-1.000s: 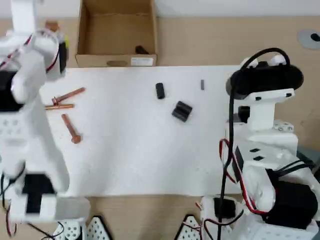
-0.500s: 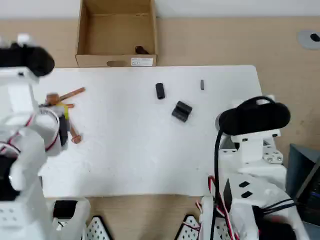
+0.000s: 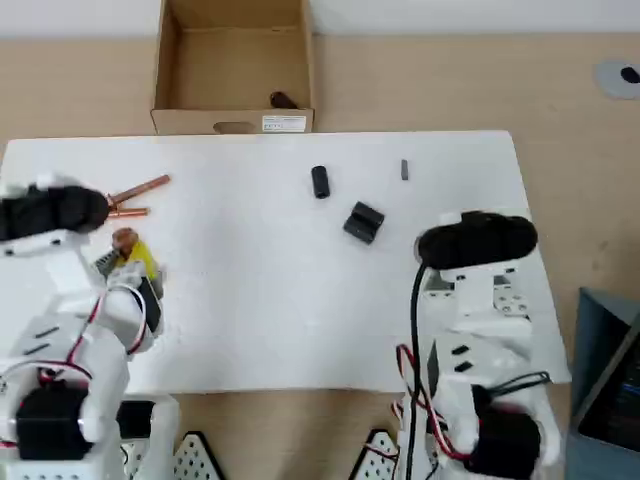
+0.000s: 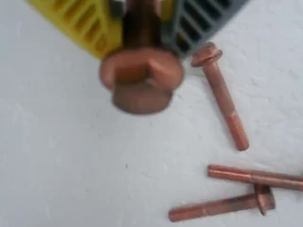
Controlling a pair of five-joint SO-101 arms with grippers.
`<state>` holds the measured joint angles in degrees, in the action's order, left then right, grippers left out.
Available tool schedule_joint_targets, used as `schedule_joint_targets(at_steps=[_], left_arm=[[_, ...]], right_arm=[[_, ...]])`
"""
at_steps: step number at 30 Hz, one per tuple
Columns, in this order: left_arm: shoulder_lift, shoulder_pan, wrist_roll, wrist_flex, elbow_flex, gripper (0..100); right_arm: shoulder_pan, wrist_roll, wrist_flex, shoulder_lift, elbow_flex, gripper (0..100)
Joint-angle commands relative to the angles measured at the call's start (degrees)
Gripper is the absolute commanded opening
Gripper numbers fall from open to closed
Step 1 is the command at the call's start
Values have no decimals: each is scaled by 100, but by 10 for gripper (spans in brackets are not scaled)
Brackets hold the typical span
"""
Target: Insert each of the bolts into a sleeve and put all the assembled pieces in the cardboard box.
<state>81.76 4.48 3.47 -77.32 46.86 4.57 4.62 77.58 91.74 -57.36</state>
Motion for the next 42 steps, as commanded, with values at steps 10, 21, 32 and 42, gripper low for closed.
schedule_joint_targets(at_steps=[10, 21, 32, 42], left_arm=[[2343, -35, 1037, 1530, 2321, 0], [2264, -1125, 2110, 1978, 2251, 0], [2264, -2585, 2901, 2998, 2163, 1], [2264, -2664, 2901, 3156, 2514, 1]], right_arm=[[-2422, -404, -1793, 778, -1912, 9], [-4268, -378, -2110, 1921, -2853, 9], [-4884, -369, -2180, 2114, -2844, 9], [-4884, -369, -2576, 2114, -2598, 9]])
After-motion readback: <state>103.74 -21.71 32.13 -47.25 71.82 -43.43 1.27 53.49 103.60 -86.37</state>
